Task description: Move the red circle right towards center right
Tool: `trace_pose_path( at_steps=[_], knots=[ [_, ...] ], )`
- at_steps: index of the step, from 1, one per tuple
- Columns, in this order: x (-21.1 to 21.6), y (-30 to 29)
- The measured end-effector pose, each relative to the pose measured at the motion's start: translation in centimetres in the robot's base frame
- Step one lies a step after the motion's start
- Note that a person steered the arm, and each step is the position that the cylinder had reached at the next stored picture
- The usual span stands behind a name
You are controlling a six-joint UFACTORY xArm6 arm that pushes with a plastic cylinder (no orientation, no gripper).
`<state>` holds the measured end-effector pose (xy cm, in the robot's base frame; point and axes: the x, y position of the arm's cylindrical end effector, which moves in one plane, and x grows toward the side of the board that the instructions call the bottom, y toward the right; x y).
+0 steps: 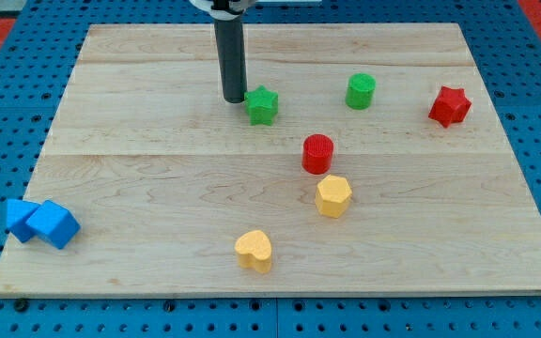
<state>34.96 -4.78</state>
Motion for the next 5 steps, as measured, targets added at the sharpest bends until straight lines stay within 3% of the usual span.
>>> trace_pose_path(
  at_steps=[2,3,5],
  knots=[
    [1.6,2.4],
    [8.8,-0.3],
    [10.3,6.8]
  ],
)
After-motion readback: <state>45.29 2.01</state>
